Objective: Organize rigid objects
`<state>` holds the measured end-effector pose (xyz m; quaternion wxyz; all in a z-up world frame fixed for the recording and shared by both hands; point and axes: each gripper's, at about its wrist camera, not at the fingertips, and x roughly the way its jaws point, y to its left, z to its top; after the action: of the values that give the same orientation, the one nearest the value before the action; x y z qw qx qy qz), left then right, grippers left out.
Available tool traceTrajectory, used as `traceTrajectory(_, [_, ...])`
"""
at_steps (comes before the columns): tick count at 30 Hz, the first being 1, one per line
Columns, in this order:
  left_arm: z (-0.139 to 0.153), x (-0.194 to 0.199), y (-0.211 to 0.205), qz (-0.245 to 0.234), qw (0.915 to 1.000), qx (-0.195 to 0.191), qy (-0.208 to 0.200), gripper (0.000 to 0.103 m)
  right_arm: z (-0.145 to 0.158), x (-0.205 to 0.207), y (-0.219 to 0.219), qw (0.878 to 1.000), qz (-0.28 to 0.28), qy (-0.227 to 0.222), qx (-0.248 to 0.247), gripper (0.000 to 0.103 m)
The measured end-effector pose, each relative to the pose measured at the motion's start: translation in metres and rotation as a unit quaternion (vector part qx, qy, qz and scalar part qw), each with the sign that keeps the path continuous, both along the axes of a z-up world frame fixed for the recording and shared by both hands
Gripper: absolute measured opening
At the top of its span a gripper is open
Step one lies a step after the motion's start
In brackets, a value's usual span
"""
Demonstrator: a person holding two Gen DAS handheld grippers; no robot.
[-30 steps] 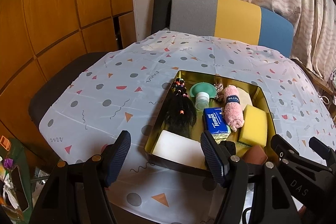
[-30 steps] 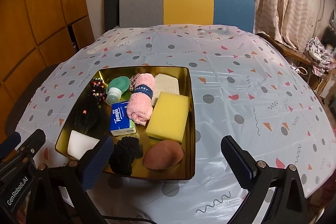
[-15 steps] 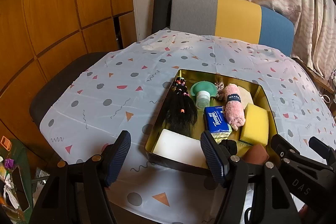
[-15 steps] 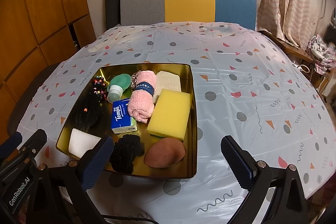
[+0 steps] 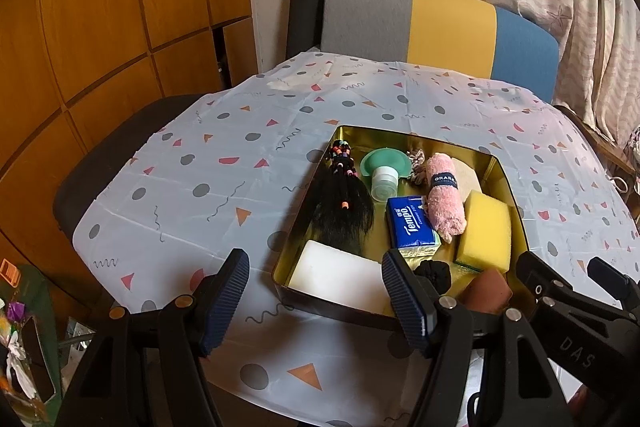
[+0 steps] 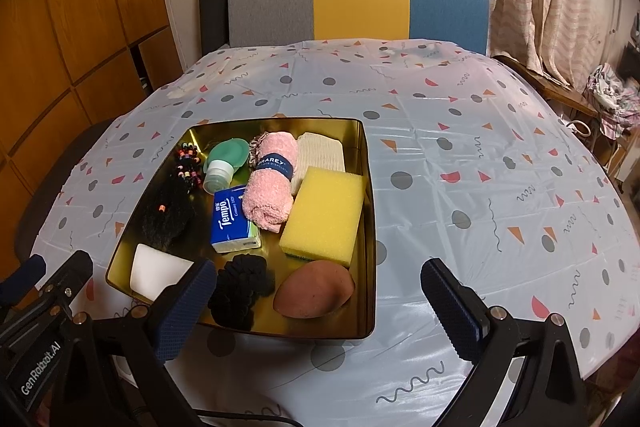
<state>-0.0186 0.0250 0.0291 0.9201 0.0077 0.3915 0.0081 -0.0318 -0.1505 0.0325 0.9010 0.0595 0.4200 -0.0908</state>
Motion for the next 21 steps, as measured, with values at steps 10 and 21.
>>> traceTrajectory(10, [-0.0001,-0.0007,-0.0010,-0.003,1.0000,0.005,0.000,0.070,0.0002,0.0006,-0.0016,1.000,0.000,0.001,0.001,0.103])
traceTrajectory(21, [0.0024,-0.0004,-0.0030,-0.008,0.9999,0.003,-0.005,0.069,-0.0003,0.0006,-0.0023,1.000,-0.002,0.000,0.004,0.103])
